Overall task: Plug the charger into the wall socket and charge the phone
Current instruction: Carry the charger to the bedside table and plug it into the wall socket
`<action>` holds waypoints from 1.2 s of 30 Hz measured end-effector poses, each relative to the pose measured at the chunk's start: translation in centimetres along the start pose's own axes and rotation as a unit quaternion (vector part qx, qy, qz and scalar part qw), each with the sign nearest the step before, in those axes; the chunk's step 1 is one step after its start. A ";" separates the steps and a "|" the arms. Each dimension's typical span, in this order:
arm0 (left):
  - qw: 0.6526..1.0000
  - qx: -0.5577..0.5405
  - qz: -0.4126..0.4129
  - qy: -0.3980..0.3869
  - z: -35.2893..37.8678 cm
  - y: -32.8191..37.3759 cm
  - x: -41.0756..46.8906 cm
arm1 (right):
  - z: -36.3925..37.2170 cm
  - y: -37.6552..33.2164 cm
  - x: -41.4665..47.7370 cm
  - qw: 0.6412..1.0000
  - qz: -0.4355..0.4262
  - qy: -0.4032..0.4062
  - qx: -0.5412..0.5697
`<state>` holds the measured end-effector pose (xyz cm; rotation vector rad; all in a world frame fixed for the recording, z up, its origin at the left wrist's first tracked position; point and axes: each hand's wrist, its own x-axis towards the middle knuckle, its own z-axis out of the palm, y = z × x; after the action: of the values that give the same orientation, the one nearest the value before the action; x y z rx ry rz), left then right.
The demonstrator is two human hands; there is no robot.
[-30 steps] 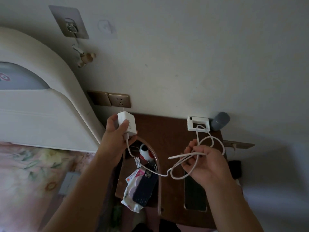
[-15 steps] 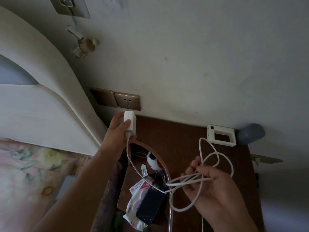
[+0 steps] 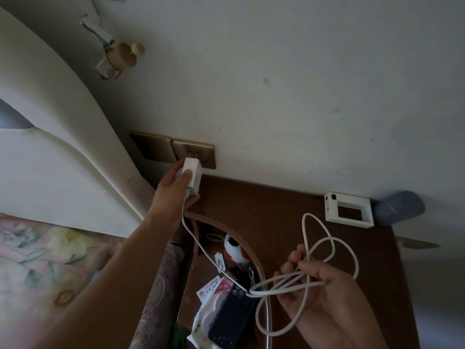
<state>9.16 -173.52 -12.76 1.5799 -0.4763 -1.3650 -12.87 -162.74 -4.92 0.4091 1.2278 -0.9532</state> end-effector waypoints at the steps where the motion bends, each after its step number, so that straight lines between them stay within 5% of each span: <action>1: 1.000 0.002 0.001 0.000 0.0 0.0 0.1 | 0.1 0.1 0.1 1.000 -0.001 0.003 0.000; 36: 0.995 0.019 0.037 0.091 1.1 0.3 2.6 | 1.3 1.3 2.2 1.000 -0.005 0.005 0.008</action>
<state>9.02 -176.11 -13.84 1.6825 -0.4484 -1.1502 -10.97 -163.80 -6.82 0.4218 1.2330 -0.9718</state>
